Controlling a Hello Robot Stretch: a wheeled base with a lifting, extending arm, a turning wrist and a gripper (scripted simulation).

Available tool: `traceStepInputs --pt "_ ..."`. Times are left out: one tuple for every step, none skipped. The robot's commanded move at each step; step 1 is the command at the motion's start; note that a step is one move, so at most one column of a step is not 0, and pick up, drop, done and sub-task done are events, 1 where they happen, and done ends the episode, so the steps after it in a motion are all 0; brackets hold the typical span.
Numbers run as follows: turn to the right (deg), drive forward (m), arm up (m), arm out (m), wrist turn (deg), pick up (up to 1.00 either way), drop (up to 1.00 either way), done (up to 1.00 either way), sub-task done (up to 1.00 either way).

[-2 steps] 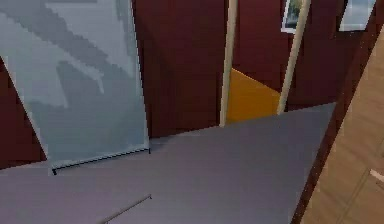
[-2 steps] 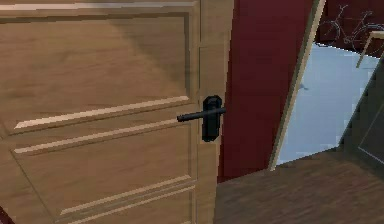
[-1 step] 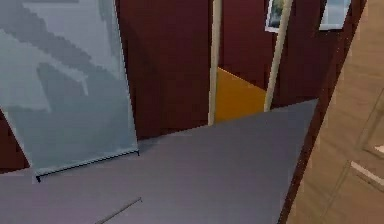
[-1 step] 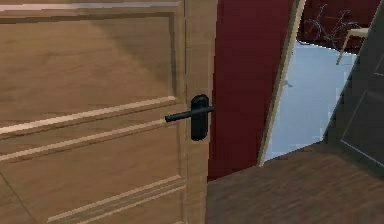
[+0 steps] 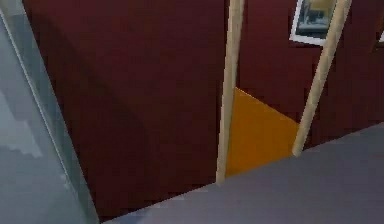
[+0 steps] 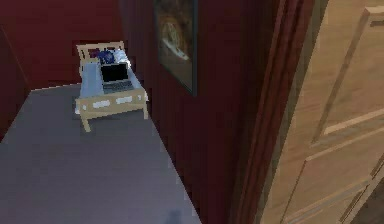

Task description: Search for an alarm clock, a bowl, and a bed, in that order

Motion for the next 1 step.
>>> traceStepInputs --pt "0.0 0.30 0.00 0.00 0.0 0.00 0.00 0.00 0.00"
